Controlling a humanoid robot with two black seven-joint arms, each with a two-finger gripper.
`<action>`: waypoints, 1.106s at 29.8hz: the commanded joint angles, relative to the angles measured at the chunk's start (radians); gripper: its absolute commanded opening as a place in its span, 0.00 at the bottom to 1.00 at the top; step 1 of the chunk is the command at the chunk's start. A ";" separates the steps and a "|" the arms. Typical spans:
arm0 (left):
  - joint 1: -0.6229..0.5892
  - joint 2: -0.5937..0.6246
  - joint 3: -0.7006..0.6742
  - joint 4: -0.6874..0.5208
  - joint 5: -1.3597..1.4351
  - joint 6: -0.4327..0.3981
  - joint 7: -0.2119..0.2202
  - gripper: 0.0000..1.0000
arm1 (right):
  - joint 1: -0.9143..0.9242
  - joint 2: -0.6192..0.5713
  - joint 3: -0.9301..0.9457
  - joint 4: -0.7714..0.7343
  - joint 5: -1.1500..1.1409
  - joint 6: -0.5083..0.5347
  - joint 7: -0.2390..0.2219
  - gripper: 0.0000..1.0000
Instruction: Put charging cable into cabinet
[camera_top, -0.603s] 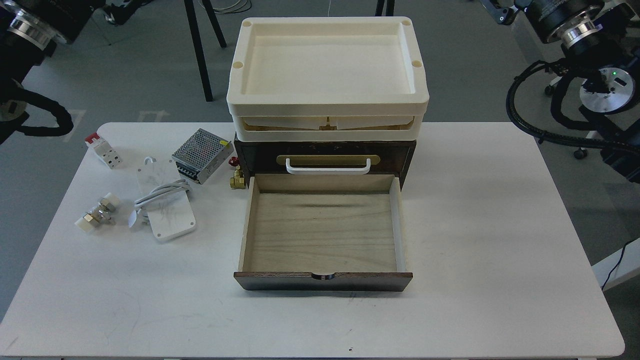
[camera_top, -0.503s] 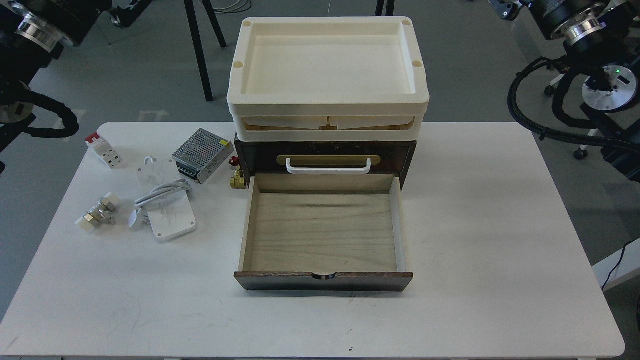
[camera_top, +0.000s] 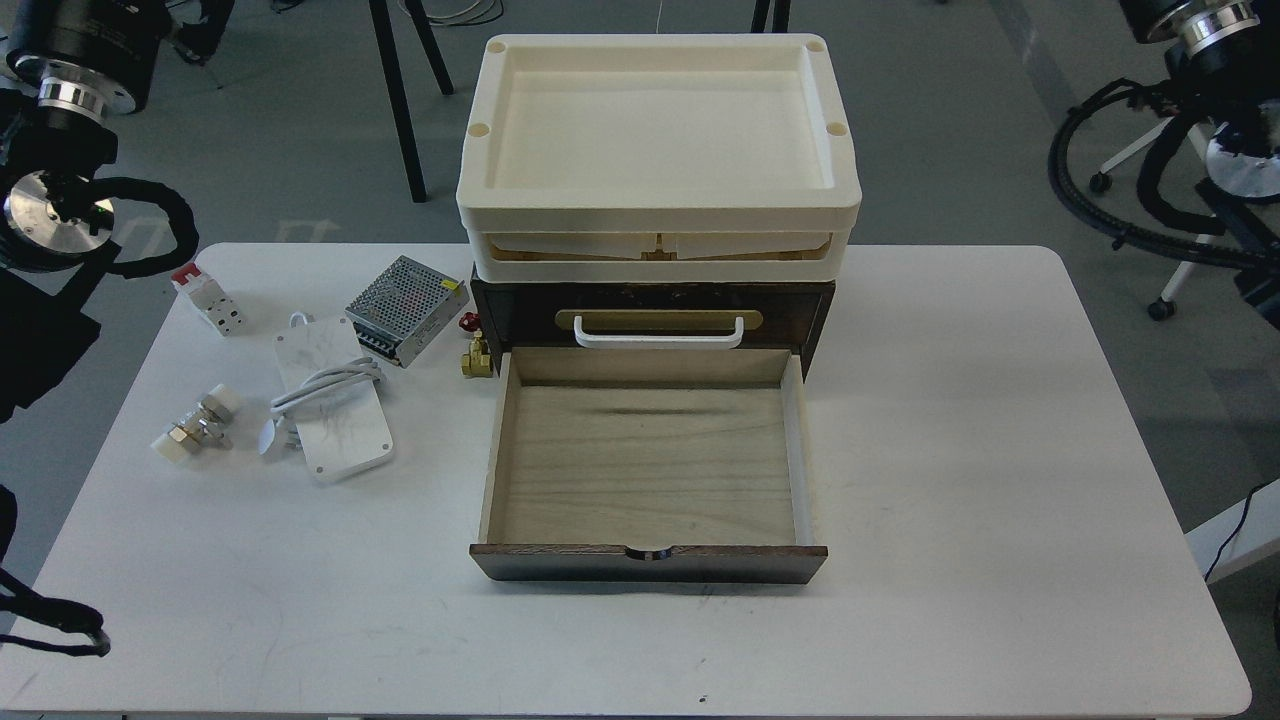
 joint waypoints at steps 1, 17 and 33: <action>0.024 0.107 -0.049 -0.268 0.009 0.000 -0.030 1.00 | -0.053 -0.072 0.014 0.008 -0.002 0.000 0.000 1.00; 0.024 0.646 0.167 -0.963 1.429 0.000 -0.030 0.99 | -0.156 -0.160 0.046 0.014 0.000 0.000 -0.002 1.00; 0.030 0.319 0.471 -0.439 2.392 0.230 -0.030 0.98 | -0.350 -0.258 0.049 0.009 0.000 0.000 -0.002 1.00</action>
